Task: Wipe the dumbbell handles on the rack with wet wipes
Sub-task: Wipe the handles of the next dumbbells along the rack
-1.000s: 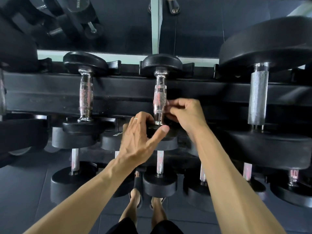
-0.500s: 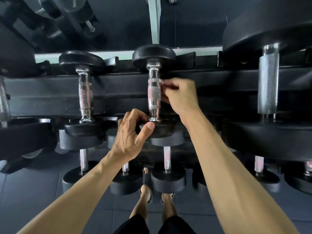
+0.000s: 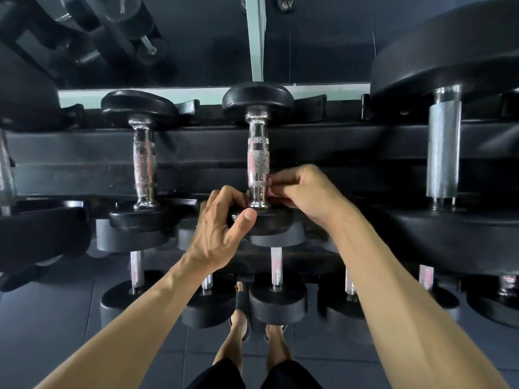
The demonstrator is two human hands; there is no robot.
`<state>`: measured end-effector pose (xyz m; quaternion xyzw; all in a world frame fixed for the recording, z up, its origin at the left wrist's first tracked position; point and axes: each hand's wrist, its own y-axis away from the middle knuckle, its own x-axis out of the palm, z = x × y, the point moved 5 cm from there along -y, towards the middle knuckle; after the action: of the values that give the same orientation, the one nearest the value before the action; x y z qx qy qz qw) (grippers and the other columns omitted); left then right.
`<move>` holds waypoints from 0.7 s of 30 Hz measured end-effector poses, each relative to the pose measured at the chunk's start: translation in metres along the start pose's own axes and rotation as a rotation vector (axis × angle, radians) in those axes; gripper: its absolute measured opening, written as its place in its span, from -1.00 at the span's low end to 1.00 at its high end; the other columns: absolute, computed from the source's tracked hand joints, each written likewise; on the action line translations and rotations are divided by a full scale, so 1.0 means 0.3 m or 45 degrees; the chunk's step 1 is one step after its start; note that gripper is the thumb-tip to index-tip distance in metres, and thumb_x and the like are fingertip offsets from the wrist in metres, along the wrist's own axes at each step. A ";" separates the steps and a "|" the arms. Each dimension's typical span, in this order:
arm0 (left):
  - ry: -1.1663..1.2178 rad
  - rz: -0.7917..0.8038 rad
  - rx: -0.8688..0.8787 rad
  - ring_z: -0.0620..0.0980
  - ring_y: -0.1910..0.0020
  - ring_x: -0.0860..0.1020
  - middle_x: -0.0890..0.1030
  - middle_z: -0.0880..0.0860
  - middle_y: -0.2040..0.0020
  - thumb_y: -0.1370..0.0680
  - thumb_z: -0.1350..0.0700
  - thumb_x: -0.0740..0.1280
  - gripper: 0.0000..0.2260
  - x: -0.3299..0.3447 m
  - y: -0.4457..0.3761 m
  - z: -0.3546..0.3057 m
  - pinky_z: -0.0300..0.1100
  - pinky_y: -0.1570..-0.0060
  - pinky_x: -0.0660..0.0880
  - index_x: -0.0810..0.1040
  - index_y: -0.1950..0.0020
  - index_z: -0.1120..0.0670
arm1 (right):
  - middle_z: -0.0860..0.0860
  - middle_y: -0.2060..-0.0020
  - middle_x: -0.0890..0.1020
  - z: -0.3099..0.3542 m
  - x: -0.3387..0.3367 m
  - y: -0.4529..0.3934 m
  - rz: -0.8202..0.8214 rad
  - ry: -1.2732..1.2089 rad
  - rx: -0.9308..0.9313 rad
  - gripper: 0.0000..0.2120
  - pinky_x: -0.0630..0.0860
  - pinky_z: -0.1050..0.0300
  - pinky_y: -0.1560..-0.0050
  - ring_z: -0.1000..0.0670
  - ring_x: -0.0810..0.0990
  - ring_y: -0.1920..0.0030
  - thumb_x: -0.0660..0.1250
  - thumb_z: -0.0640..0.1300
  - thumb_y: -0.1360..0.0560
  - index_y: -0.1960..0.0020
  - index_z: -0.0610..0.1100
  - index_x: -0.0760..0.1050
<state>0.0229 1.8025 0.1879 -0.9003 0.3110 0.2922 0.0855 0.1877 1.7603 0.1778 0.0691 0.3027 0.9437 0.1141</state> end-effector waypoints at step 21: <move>0.017 0.005 -0.049 -0.18 0.06 0.40 0.44 -0.21 0.16 -0.43 -0.56 -0.03 -0.37 0.013 0.003 0.002 -0.20 0.02 0.32 0.39 0.08 0.00 | -0.09 0.15 0.75 0.051 0.019 -0.044 -0.198 -0.267 -0.020 -0.64 0.65 0.17 0.11 0.00 0.72 0.14 0.16 -0.53 -0.52 0.05 -0.22 0.65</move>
<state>0.0245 1.7999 0.1852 -0.9031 0.3078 0.2921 0.0656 0.1874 1.7809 0.1829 0.1427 0.2861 0.9219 0.2186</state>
